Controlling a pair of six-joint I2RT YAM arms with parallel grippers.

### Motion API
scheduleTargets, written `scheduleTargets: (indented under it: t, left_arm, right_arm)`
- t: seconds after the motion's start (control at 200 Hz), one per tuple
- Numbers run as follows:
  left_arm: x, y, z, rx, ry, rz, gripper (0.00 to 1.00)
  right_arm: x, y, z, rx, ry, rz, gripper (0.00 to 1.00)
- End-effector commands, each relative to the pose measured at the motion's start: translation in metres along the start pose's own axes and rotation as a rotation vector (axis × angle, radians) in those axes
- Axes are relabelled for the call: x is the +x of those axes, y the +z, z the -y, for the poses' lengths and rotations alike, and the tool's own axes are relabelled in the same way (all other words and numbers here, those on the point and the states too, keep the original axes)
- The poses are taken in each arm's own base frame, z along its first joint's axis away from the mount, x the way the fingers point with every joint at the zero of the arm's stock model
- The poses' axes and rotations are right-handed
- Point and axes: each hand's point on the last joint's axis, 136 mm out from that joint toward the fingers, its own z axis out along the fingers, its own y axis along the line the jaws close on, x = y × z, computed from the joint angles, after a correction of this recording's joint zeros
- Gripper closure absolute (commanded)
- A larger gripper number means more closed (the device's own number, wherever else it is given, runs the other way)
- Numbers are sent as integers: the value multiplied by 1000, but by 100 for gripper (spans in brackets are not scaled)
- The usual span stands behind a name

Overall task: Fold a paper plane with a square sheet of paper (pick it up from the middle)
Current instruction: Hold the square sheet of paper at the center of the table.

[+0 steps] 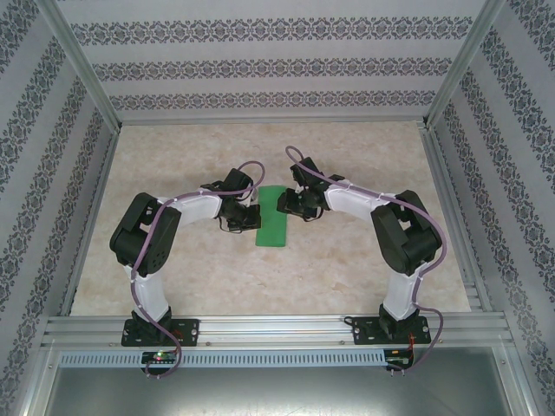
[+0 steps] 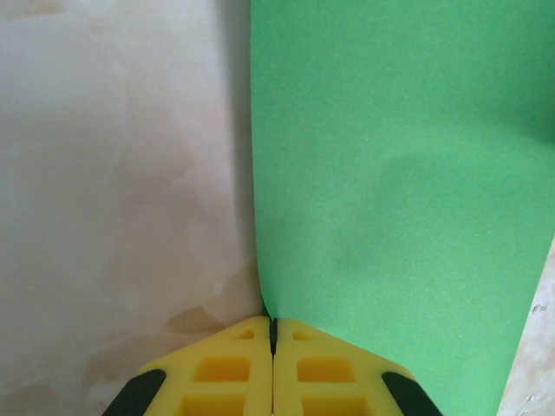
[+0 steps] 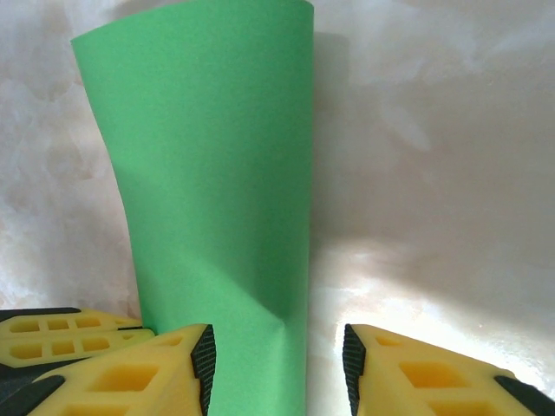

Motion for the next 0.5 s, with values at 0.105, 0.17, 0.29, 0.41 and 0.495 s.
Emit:
scheduleTargets:
  t: [0.105, 0.17, 0.29, 0.41, 0.495]
  left_arm:
    - [-2, 6, 0, 10, 11, -19, 92]
    - [-2, 6, 0, 11, 11, -21, 92]
    - [-2, 5, 1, 12, 12, -23, 91]
    - [-1, 4, 1, 12, 13, -24, 91]
    - [-2, 4, 1, 13, 13, -24, 91]
  right_arm:
    - [-1, 12, 0, 1, -16, -31, 54]
    - [-2, 14, -2, -9, -17, -35, 55]
    - [-2, 21, -5, -20, -18, -45, 58]
    - [0, 26, -4, -17, -19, -54, 60]
    - [1, 29, -1, -5, -20, -61, 63]
